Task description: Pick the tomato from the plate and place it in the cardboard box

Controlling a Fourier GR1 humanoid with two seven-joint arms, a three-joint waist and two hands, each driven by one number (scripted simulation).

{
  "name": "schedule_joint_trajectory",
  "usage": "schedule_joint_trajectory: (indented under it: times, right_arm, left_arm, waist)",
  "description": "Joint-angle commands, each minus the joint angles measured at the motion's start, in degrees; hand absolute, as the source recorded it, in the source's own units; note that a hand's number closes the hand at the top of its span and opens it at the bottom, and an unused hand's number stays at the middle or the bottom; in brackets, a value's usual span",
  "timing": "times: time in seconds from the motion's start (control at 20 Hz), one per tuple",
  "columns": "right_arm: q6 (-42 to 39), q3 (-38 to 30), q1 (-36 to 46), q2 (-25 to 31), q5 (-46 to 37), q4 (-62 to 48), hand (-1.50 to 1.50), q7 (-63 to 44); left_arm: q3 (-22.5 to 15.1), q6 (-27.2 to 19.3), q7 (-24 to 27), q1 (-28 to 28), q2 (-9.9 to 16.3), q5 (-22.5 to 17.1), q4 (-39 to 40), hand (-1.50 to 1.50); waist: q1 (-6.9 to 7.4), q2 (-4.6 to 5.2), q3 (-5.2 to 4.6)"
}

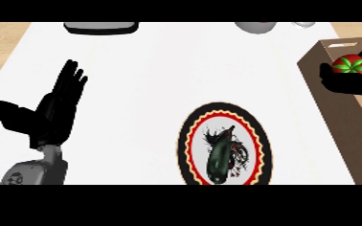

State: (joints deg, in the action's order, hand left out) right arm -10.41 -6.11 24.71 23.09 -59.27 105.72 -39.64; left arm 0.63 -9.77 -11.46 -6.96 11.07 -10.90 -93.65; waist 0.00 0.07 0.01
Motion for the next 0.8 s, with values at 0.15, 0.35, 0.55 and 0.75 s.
schedule_joint_trajectory:
  times: [0.15, 0.35, 0.55, 0.75]
  right_arm:
    - [9.2, -5.2, 1.1, 4.5, -1.1, -18.8, 1.5, 11.9]
    - [1.0, -5.9, -1.2, 10.2, 0.5, -23.6, 1.5, 15.5]
    - [-5.2, -3.5, -3.1, 10.0, -1.3, -34.1, -1.5, 13.9]
    - [0.9, -8.9, -4.1, 10.8, 3.8, -40.1, -1.5, 23.4]
  left_arm:
    - [1.1, 2.3, 1.2, 0.5, 0.0, -0.7, 0.6, 0.0]
    - [-0.9, -0.6, -0.7, 1.9, -1.5, 1.7, -3.2, 0.0]
    - [-0.7, 0.1, -3.8, -0.4, -0.7, 0.5, -3.5, 0.0]
    - [-1.7, -1.2, -4.0, 1.2, -1.6, 2.5, -5.6, 0.0]
  waist:
    - [0.61, 0.16, 0.0]
    - [0.66, 0.05, 0.02]
    - [1.23, 0.35, 0.07]
    - [0.42, -0.02, 0.07]
